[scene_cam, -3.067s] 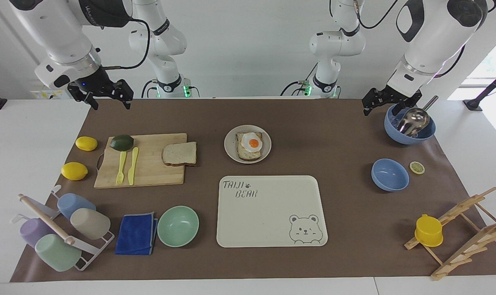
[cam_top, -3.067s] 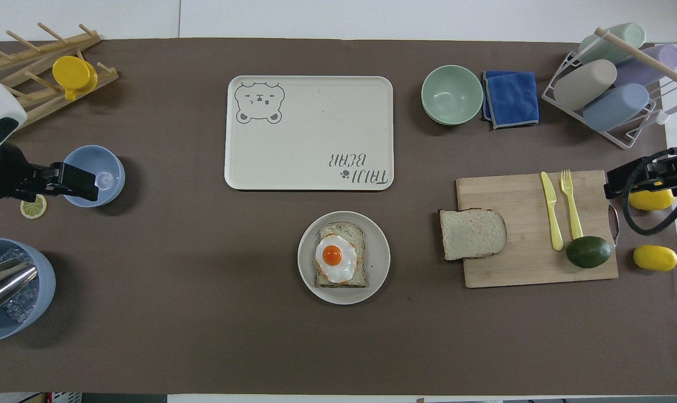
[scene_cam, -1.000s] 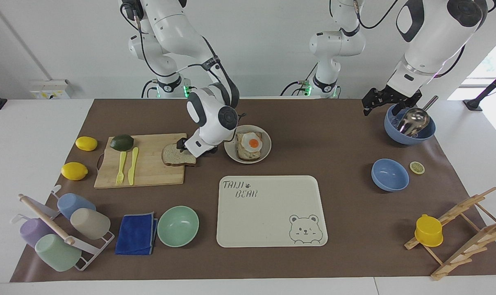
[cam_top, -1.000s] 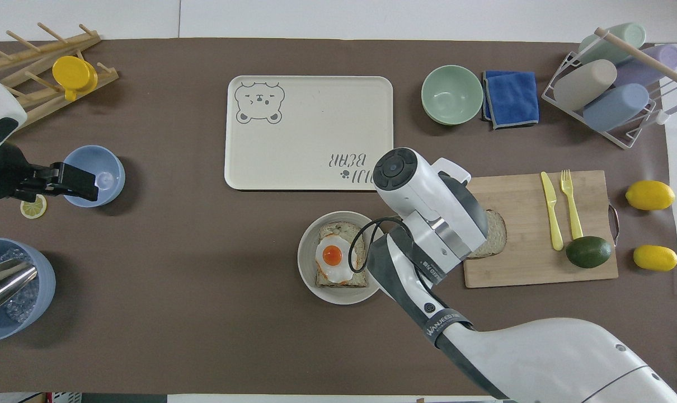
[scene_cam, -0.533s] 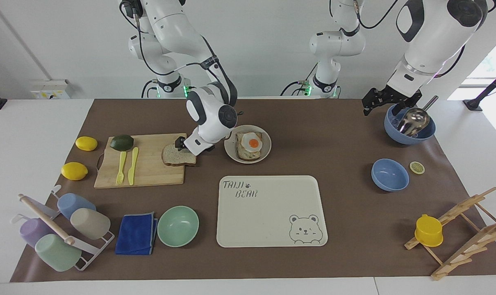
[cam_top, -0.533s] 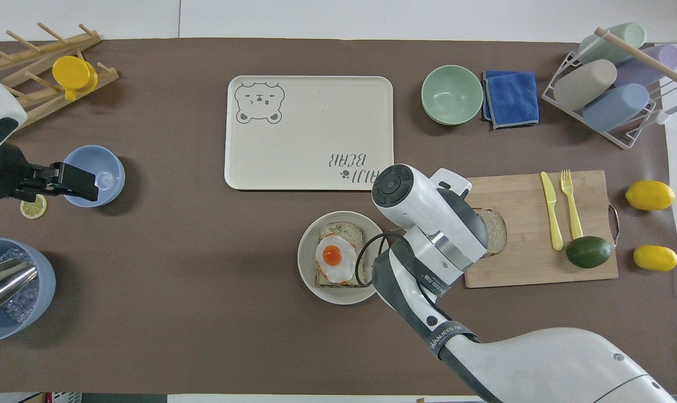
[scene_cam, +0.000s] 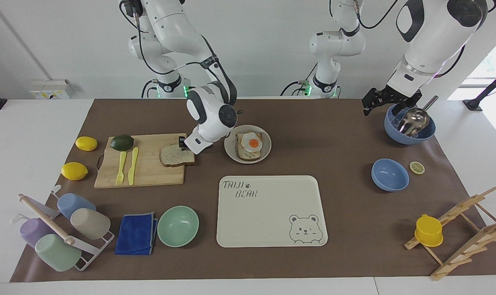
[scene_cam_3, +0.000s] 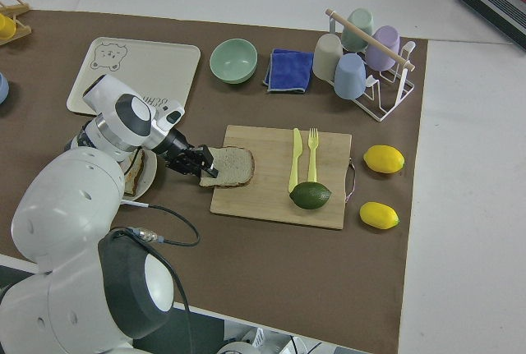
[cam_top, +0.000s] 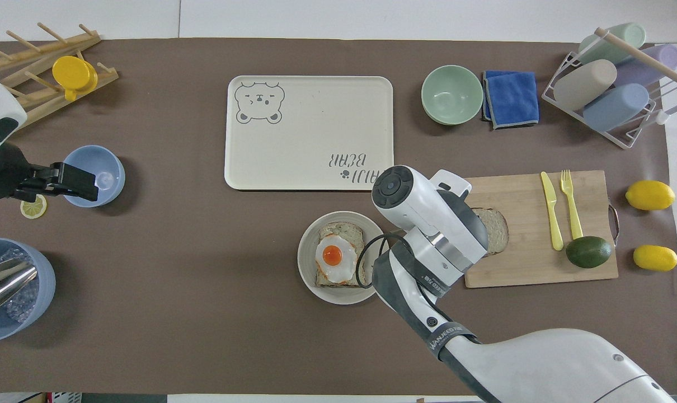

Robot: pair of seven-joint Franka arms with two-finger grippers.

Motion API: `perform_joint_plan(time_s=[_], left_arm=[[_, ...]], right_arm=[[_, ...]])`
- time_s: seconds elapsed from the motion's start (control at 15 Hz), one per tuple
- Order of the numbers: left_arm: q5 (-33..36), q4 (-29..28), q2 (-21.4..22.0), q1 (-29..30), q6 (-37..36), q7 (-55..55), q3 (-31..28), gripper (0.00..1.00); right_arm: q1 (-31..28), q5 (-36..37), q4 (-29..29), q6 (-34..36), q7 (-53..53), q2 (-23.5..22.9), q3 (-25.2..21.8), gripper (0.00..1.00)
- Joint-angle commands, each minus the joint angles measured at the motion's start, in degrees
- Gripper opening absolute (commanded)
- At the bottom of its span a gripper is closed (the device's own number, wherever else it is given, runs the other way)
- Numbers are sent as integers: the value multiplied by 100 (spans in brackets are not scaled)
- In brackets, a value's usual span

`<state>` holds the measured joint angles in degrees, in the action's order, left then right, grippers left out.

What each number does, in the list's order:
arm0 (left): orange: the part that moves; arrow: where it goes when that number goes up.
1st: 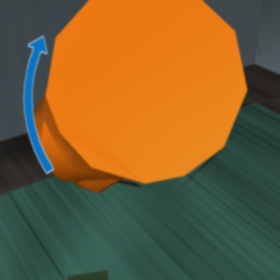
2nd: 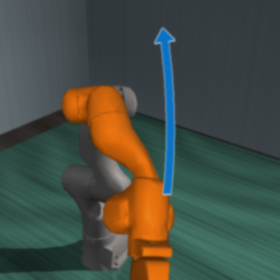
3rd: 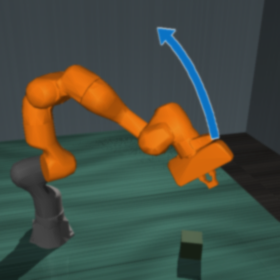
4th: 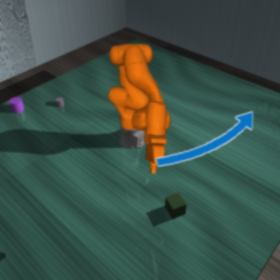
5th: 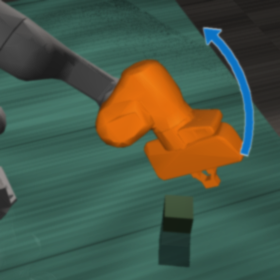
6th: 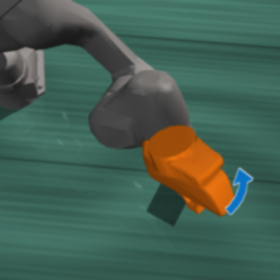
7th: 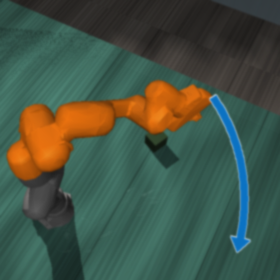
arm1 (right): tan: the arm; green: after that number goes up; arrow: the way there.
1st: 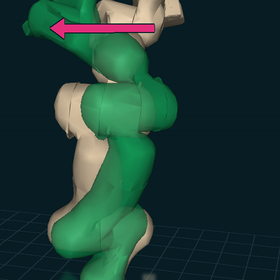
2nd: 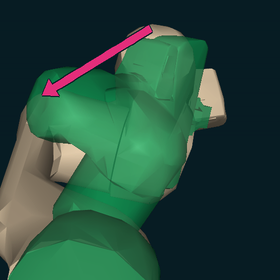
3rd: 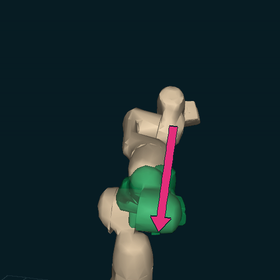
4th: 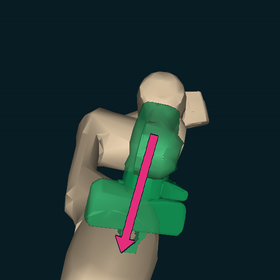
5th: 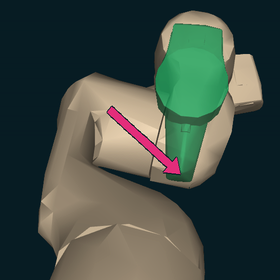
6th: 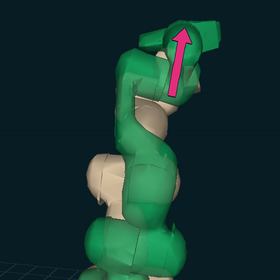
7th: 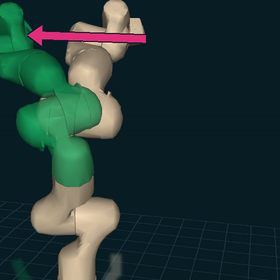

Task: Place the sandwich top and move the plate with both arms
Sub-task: 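Carry the bread slice with the right gripper over the egg plate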

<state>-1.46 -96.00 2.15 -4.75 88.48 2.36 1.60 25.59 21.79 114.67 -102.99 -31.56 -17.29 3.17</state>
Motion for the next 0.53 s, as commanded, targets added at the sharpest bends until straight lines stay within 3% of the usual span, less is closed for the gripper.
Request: perform_joint_plan(time_s=[0.0,0.13,0.33,0.47], left_arm=[[67,82,-39,62,-103,28,42,100],[67,91,-39,62,-103,28,42,100],[67,82,-39,62,-103,28,42,100],[67,91,-39,62,-103,28,42,100]], right_arm=[[104,133,-154,146,124,59,8,0],[270,37,-654,514,141,15,8,0],[718,-402,-1901,1297,141,-309,87,0],[1104,-447,-2150,1325,89,-328,96,0]])
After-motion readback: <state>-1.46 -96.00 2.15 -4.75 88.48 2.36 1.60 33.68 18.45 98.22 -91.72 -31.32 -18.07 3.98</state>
